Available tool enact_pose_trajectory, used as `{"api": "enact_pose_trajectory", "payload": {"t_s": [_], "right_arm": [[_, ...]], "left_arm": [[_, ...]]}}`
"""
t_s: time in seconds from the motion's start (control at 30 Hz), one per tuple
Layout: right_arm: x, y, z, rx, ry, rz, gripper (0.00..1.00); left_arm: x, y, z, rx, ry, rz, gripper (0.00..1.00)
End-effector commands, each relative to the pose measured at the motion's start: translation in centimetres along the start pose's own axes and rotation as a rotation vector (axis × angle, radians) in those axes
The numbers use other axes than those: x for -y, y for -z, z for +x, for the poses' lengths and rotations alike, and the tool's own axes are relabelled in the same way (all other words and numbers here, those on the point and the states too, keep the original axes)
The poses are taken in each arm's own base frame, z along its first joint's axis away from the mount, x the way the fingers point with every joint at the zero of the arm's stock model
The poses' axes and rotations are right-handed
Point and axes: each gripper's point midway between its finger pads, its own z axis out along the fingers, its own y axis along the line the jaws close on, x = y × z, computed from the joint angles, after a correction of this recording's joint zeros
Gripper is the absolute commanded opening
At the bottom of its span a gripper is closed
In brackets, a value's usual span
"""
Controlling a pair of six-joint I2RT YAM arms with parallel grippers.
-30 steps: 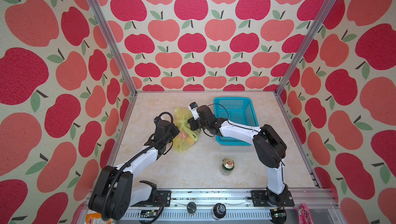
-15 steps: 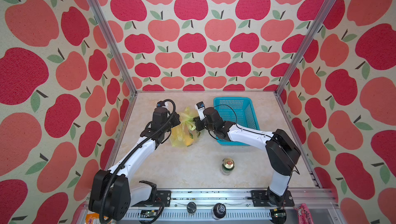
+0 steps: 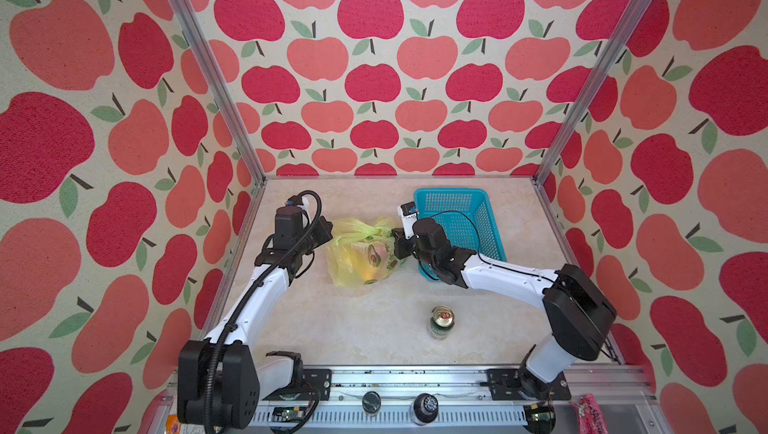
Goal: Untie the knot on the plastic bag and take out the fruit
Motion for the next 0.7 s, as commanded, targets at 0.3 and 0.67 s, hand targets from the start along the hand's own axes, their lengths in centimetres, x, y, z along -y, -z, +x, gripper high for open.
{"api": "enact_pose_trajectory", "payload": {"t_s": [0.3,0.67], "right_arm": [[3.5,1.9,-1.5,0.115,-0.095,0.085,0.0],[6.1,3.3,-1.6,0.178,-0.124,0.147,0.0]], "left_arm": [[-3.1,1.9,-1.1,0.058,0.076,-0.018,0.0],[-5.7,2.9,-1.5,0.102,0.147,-0.061,0.0]]}}
